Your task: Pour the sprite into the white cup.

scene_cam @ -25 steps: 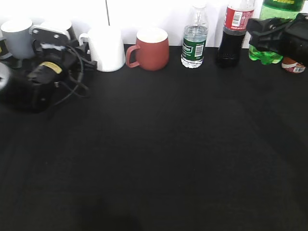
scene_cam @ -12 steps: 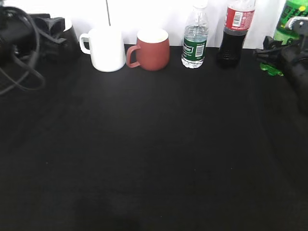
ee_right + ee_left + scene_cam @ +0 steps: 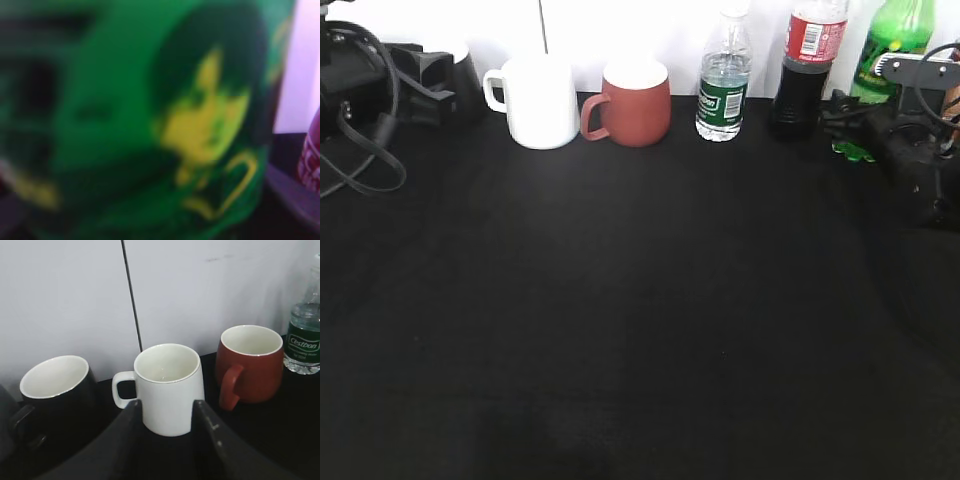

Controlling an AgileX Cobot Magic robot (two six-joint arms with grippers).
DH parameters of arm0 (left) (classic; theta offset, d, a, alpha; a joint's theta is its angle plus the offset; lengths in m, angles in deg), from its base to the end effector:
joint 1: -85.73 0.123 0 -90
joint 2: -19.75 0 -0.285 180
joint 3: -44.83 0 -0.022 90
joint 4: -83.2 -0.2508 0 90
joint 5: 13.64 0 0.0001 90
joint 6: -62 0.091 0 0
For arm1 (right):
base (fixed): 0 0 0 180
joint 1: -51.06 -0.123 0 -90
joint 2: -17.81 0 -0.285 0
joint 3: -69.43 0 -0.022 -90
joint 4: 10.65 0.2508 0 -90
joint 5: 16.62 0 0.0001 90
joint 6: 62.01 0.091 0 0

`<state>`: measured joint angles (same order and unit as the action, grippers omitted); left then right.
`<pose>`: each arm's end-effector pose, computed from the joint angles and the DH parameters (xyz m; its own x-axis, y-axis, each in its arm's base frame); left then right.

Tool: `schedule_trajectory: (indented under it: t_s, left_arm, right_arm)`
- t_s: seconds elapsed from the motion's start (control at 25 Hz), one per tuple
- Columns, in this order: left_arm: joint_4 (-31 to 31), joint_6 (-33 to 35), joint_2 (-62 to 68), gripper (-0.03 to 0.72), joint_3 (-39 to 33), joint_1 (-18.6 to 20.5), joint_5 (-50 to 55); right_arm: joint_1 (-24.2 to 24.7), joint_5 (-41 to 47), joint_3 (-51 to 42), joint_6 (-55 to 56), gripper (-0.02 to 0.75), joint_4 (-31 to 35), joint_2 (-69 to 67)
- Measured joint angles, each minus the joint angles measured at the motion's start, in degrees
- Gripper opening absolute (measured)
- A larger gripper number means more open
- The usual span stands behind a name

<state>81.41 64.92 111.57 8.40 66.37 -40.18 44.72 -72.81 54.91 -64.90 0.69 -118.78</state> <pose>0.2908 -0.1035 0.2513 -0.1639 0.1411 -0.9763 0.3584 0.9306 0.0744 0.4358 0.0335 0.1013 -0.0909 0.0501 -0.9946 0.0583 0.9973 0.0449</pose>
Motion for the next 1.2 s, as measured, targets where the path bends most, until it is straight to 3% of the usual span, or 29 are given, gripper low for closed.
schedule_trajectory:
  t_s: [0.4, 0.56, 0.6, 0.68, 0.8, 0.92, 1.04, 1.2]
  left_arm:
    - [0.0, 0.0, 0.0, 0.26, 0.0, -0.02, 1.72]
    - [0.19, 0.0, -1.41, 0.26, 0.0, -0.02, 5.31]
    - [0.85, 0.0, -3.01, 0.273, 0.0, -0.02, 8.29]
    - [4.16, 0.0, -6.78, 0.341, 1.58, -0.02, 19.92]
    - [6.38, -0.05, -10.54, 0.43, 5.93, -0.02, 43.9]
    - [7.55, -0.05, -15.06, 0.441, 9.54, -0.02, 70.75]
    - [7.68, -1.86, -26.54, 0.47, 9.66, -0.02, 85.48]
    - [7.74, -3.4, -48.49, 0.547, 7.38, -0.02, 91.52]
  right_arm:
    - [0.0, 0.01, -9.08, -0.93, 0.649, -2.52, 3.11]
    - [0.0, 2.44, -16.88, -0.82, 0.648, -4.69, 12.98]
    - [0.0, 8.0, -18.19, -0.76, 0.645, -4.87, 17.74]
    - [-0.12, 27.3, -18.53, -0.21, 0.638, -6.79, 29.39]
    - [-0.25, 61.37, -18.53, 0.4, 0.619, -7.18, 46.38]
    - [-0.25, 87.65, -18.53, 0.48, 0.604, -7.12, 60.56]
    - [-0.3, 104.55, -18.53, 0.55, 0.596, -7.07, 75.44]
    - [-0.3, 110.44, -20.75, 1.58, 0.596, -7.01, 96.8]
